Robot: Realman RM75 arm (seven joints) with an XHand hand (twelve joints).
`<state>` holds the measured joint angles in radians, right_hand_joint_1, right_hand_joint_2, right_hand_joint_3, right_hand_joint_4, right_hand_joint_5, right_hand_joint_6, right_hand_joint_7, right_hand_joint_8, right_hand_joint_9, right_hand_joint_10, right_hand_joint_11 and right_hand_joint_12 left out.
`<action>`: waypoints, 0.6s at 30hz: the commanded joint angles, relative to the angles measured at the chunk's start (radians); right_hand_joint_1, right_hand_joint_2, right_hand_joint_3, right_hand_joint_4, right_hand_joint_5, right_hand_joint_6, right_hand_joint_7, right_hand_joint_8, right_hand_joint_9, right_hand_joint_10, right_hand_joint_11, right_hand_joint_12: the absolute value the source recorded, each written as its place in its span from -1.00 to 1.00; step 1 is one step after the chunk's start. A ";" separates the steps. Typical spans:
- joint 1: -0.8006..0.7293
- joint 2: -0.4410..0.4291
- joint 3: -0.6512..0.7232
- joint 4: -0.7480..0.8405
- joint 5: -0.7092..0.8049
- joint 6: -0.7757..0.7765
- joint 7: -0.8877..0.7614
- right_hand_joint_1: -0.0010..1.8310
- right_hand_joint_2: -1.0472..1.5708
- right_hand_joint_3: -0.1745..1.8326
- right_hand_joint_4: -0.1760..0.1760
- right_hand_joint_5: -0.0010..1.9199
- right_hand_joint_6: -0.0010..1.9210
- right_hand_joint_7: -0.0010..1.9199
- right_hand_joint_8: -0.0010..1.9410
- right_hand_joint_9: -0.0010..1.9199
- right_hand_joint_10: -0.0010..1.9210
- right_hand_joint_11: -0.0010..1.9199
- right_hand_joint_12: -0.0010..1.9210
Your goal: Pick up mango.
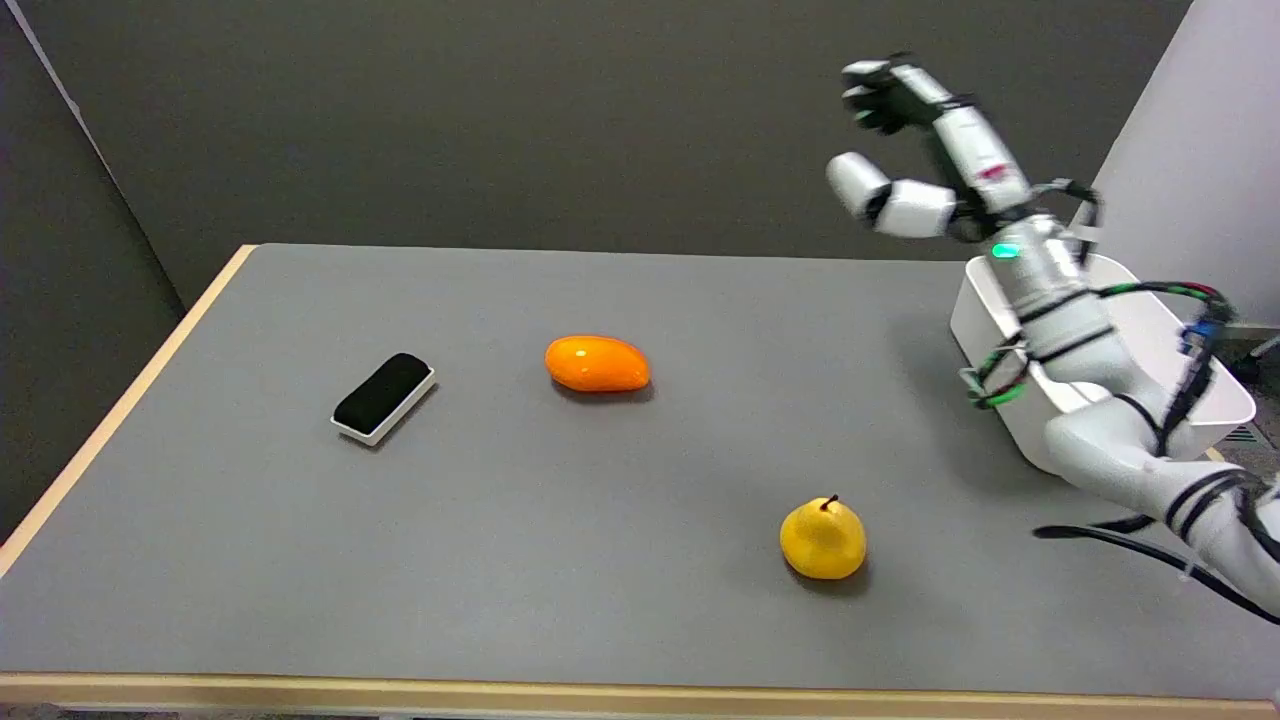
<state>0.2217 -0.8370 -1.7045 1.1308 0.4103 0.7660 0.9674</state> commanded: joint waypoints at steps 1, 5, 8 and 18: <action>0.138 -0.164 -0.304 0.448 -0.108 -0.741 -0.671 -0.50 0.29 0.01 -0.13 -0.72 -0.49 -0.54 -0.50 -0.63 0.04 -0.75 0.50; 0.160 -0.228 -0.364 0.454 -0.111 -0.827 -0.685 -0.55 0.28 -0.01 -0.26 -0.73 -0.50 -0.59 -0.54 -0.70 -0.02 -0.77 0.49; 0.173 -0.278 -0.405 0.430 -0.146 -0.868 -0.685 -0.58 0.27 -0.02 -0.38 -0.74 -0.52 -0.63 -0.58 -0.74 -0.07 -0.79 0.46; 0.207 -0.393 -0.421 0.307 -0.190 -0.888 -0.685 -0.63 0.26 -0.04 -0.58 -0.80 -0.57 -0.76 -0.66 -0.89 -0.22 -0.87 0.39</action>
<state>0.3441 -1.0378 -1.9902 1.4496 0.2989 0.1218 0.4445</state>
